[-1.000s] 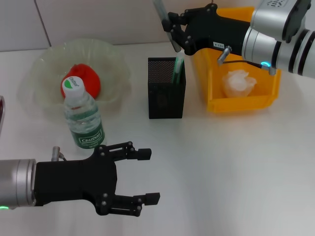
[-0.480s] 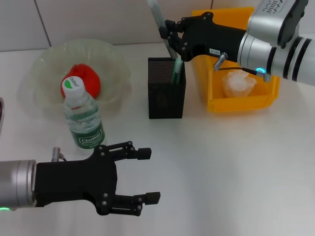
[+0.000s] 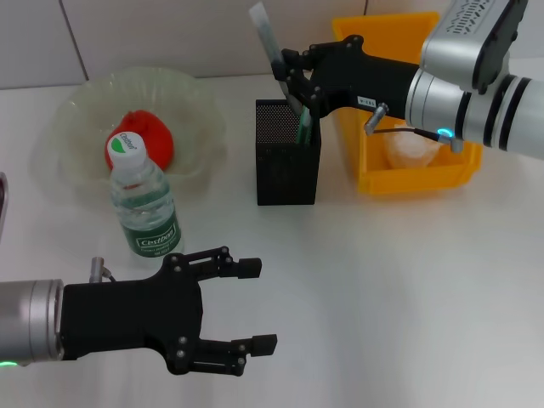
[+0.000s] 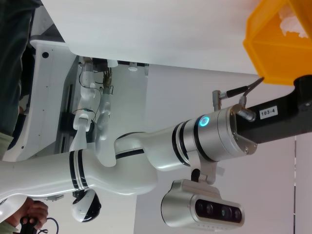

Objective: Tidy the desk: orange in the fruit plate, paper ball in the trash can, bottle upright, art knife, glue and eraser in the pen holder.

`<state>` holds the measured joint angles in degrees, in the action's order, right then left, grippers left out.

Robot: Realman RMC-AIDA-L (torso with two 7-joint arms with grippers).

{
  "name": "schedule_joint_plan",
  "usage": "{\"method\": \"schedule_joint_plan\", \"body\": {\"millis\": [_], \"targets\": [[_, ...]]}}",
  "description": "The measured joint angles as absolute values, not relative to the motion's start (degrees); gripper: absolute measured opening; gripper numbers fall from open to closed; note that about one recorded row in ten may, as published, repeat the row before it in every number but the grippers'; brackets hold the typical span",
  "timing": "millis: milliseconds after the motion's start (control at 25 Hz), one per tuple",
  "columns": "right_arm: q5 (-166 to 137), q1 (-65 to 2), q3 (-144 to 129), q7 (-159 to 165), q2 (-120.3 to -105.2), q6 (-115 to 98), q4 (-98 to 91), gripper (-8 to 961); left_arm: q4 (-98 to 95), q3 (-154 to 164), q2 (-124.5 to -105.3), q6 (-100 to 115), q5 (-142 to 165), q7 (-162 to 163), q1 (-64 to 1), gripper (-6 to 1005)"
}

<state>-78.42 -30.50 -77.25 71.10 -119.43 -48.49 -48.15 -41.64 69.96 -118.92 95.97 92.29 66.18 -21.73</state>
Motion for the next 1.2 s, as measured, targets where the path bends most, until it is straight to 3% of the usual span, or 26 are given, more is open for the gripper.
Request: {"method": "schedule_joint_plan", "body": {"millis": [1200], "targets": [[-78.39, -30.83, -77.43, 71.1, -119.53, -49.21, -44.92, 158, -41.66, 71.2, -119.0, 95.97, 91.57, 66.18, -21.44, 862]]}}
